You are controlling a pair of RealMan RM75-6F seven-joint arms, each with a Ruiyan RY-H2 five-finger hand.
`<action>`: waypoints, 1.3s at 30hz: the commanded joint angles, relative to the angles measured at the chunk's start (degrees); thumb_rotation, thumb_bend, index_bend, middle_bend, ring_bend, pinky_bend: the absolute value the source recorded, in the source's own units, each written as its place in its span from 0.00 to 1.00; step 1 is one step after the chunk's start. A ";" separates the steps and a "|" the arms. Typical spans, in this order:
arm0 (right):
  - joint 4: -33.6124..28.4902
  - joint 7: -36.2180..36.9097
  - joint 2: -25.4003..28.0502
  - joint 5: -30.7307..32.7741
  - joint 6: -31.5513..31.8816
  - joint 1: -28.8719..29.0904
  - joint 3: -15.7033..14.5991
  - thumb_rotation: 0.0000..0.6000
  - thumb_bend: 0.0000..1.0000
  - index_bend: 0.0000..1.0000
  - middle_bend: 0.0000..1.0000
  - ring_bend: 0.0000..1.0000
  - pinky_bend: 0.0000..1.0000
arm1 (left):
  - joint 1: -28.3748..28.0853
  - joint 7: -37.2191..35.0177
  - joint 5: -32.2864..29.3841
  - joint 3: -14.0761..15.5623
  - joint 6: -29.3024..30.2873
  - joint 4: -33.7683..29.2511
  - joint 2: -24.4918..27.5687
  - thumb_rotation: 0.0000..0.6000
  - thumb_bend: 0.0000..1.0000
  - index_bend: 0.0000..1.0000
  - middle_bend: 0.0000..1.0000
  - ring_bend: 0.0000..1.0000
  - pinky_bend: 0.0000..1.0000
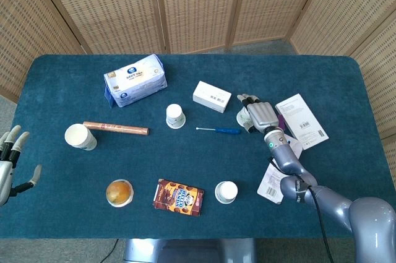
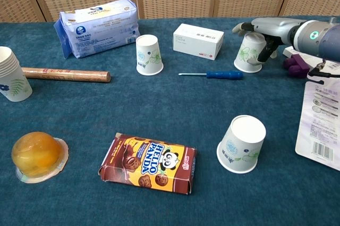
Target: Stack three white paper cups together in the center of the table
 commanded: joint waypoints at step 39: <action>-15.89 -1.93 8.30 3.26 5.27 -3.20 2.25 1.00 0.38 0.29 0.38 0.39 0.77 | -1.14 -1.07 0.19 -0.53 -1.22 1.58 -1.35 0.49 0.47 0.00 0.00 0.00 0.20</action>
